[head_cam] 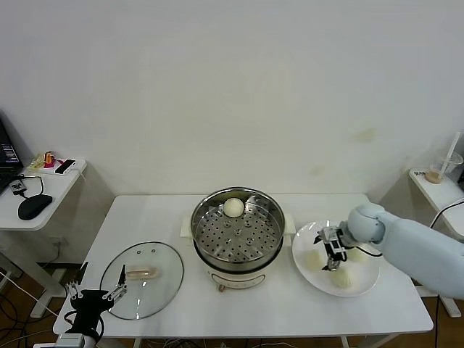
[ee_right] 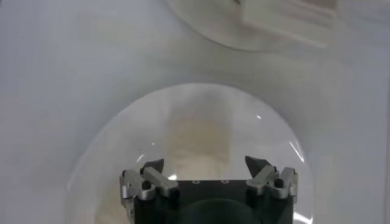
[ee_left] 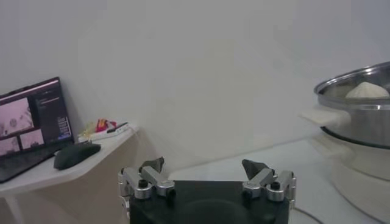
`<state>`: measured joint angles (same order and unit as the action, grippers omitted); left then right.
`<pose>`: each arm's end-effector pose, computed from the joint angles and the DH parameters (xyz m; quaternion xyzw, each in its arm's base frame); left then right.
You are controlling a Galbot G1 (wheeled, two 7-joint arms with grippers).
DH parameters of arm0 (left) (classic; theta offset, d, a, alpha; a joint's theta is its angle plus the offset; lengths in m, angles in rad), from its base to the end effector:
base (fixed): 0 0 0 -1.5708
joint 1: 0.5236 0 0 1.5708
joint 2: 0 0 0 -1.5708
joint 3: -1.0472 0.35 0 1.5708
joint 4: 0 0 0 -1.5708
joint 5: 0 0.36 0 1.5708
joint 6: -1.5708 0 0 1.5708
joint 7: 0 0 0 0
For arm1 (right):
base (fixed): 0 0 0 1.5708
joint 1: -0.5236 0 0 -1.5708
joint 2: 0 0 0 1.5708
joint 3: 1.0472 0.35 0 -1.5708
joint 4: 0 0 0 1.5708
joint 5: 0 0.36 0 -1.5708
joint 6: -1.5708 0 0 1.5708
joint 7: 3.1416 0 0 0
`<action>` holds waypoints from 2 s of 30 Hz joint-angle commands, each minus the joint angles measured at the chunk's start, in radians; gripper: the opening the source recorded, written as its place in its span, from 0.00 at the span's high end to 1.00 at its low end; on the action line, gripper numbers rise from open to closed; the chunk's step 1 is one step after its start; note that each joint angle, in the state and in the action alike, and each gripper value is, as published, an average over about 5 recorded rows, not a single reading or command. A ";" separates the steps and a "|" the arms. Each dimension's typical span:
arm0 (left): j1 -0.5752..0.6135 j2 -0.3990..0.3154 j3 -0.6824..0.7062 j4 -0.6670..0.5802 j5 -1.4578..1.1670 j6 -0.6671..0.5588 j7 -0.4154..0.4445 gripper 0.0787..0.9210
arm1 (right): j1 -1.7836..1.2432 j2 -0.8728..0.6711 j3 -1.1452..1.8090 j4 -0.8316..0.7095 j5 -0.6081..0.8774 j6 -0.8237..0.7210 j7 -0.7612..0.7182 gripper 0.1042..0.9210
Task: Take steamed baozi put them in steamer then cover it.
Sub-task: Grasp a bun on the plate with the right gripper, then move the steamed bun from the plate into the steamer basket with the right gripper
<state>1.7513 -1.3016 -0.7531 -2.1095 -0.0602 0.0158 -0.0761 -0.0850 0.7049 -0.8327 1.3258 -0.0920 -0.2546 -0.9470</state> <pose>0.1383 0.1117 -0.3020 0.0553 -0.9852 -0.1473 0.0678 0.4882 -0.1120 -0.2496 0.5084 -0.5510 0.5494 0.3688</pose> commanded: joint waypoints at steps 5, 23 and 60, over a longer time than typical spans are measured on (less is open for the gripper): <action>0.002 -0.001 -0.005 0.001 -0.002 0.000 -0.001 0.12 | -0.007 0.063 0.006 -0.058 -0.022 -0.012 -0.008 0.24; 0.010 0.000 -0.004 -0.022 -0.004 0.002 -0.002 0.12 | 0.193 -0.112 -0.037 0.058 0.064 -0.022 -0.088 0.39; -0.047 0.029 -0.010 -0.025 -0.015 0.018 0.001 0.12 | 0.639 0.508 -0.380 0.045 0.664 -0.344 0.078 0.37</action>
<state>1.7056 -1.2734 -0.7634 -2.1337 -0.0753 0.0343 -0.0751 0.5657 1.0518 -1.1681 1.3960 0.4724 -0.5264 -0.8922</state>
